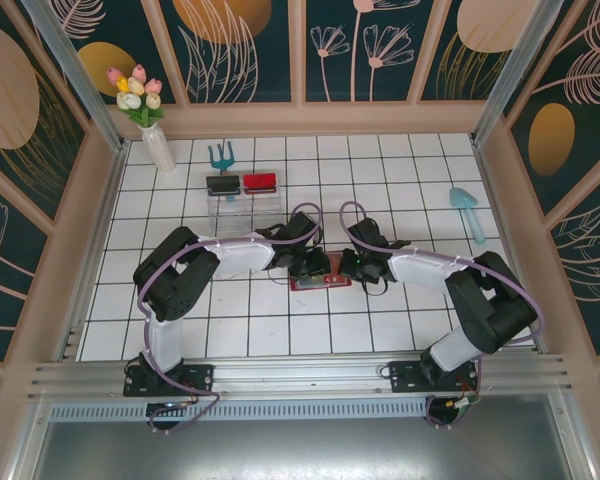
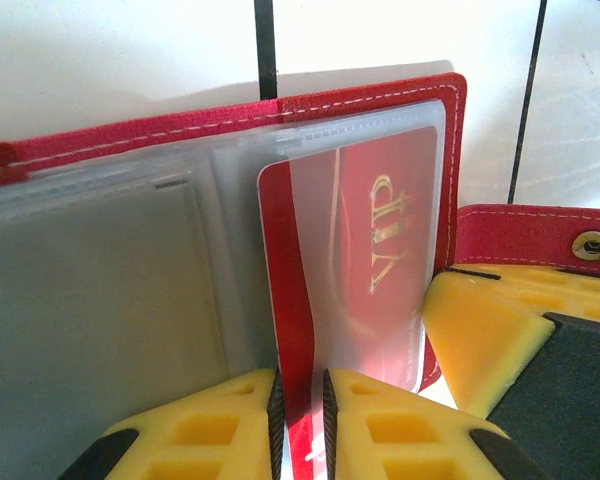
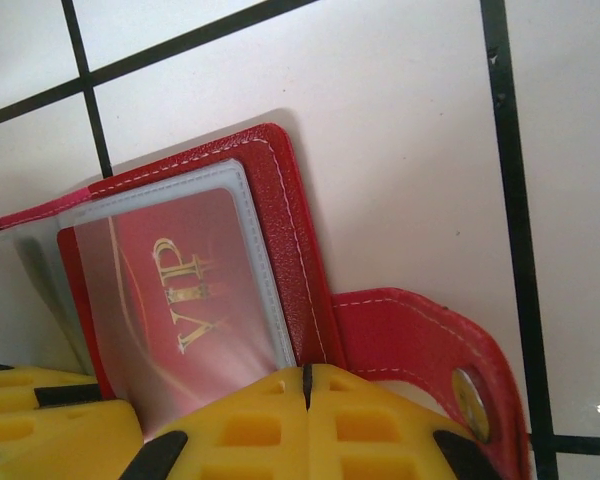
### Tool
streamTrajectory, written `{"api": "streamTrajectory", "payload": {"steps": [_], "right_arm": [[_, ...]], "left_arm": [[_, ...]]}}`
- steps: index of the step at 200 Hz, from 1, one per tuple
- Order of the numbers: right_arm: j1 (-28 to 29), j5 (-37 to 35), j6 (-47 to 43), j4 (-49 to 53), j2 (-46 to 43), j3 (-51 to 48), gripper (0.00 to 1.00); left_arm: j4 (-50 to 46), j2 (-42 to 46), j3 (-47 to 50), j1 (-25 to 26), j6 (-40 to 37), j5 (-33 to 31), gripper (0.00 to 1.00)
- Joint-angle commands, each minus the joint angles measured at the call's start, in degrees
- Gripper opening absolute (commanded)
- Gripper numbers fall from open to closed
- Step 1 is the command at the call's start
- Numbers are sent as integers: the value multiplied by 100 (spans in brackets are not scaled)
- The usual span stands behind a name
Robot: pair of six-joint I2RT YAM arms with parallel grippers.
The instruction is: Take the credit cards out of the card holder
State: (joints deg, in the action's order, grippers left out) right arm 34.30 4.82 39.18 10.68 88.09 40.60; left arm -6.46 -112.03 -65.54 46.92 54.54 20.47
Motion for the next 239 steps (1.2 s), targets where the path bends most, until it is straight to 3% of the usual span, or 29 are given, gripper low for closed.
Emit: {"api": "streamTrajectory", "payload": {"steps": [1, 38, 83, 239], "right_arm": [[173, 458, 79, 163, 270, -178, 0], [173, 415, 79, 180, 278, -201, 0], [155, 371, 83, 172, 307, -236, 0], [-90, 204, 138, 365, 530, -321, 0]], "left_arm": [[-18, -199, 81, 5, 26, 25, 20], [87, -92, 175, -5, 41, 45, 7], [145, 39, 256, -38, 59, 80, 0], [-136, 665, 616, -341, -339, 163, 0]]}}
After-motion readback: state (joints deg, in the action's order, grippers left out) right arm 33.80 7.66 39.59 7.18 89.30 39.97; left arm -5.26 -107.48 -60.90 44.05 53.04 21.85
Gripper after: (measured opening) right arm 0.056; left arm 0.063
